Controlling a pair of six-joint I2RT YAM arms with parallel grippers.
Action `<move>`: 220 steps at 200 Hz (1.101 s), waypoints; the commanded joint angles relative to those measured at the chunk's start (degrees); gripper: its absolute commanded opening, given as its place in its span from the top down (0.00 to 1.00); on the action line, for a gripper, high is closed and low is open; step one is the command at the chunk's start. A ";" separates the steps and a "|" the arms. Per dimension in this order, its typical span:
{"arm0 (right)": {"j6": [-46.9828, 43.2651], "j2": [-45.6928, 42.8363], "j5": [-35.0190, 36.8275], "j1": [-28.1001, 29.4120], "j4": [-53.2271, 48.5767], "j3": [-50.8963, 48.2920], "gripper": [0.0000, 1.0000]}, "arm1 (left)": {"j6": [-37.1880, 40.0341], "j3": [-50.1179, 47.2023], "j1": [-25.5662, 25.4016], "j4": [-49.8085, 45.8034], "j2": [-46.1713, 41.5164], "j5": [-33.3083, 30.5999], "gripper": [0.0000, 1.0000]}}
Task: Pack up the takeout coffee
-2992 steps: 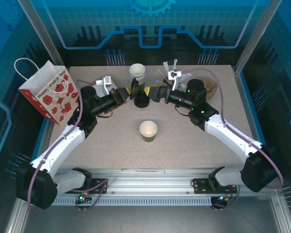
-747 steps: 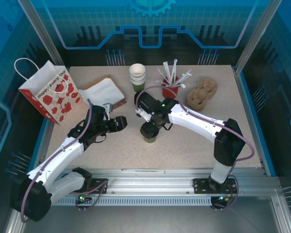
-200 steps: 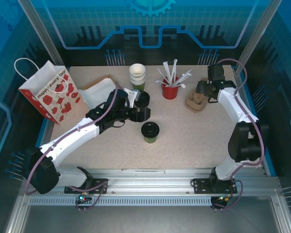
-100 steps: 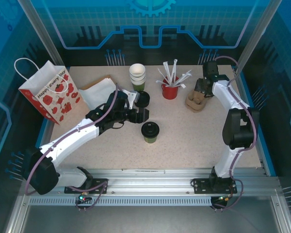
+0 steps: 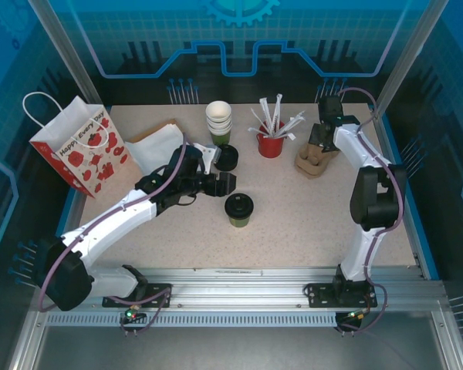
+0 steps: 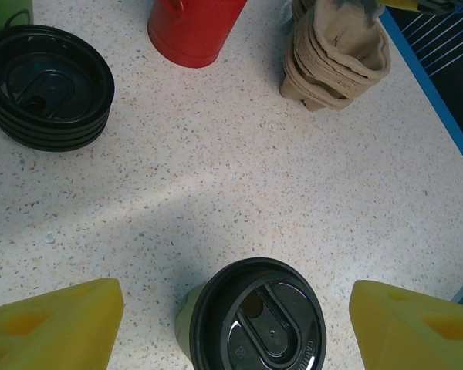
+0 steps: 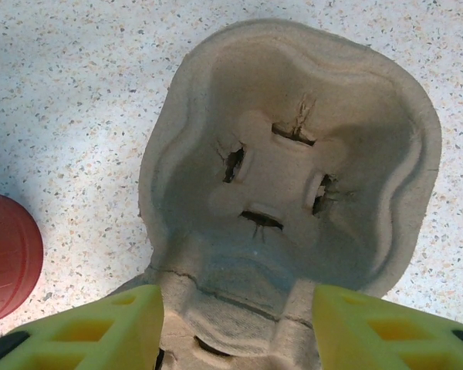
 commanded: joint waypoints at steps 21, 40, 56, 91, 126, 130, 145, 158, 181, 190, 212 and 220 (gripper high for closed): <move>1.30 2.46 1.05 0.64 -1.41 2.32 0.48 | 1.33 -1.07 -0.14 -1.30 -1.91 -0.94 0.22; 1.48 2.80 1.16 0.56 -1.23 2.17 0.49 | 1.25 -1.23 -0.16 -1.31 -2.18 -1.14 0.21; 1.49 3.21 0.93 0.60 -1.22 2.38 0.50 | 1.23 -1.42 -0.21 -1.09 -2.19 -1.11 0.22; 1.63 3.88 1.23 0.59 -1.33 2.72 0.51 | 1.13 -1.51 -0.21 -0.91 -1.84 -0.94 0.21; 1.94 4.31 0.67 0.81 -1.28 2.73 0.54 | 1.16 -1.68 -0.15 -0.64 -1.76 -0.97 0.21; 1.94 4.39 0.70 0.86 -1.32 2.69 0.54 | 1.14 -1.67 -0.16 -0.62 -1.64 -1.00 0.21; 1.93 4.60 0.87 1.28 -1.65 3.25 0.54 | 1.14 -1.71 -0.17 -0.67 -1.66 -0.94 0.21; 1.92 4.96 1.38 1.72 -2.19 3.92 0.55 | 1.12 -1.86 -0.20 -0.56 -1.65 -1.01 0.22; 2.13 5.85 2.44 2.32 -3.51 5.38 0.56 | 0.95 -2.03 -0.15 -0.47 -1.76 -0.91 0.22; 2.26 6.10 2.87 2.36 -3.84 5.73 0.57 | 0.97 -2.15 -0.19 -0.51 -1.86 -0.97 0.22; 2.55 6.65 3.22 2.67 -4.66 6.33 0.57 | 1.13 -2.39 -0.22 -0.60 -2.25 -1.16 0.22; 2.60 6.62 3.55 2.72 -4.75 6.21 0.57 | 1.23 -2.47 -0.21 -0.61 -2.29 -1.28 0.22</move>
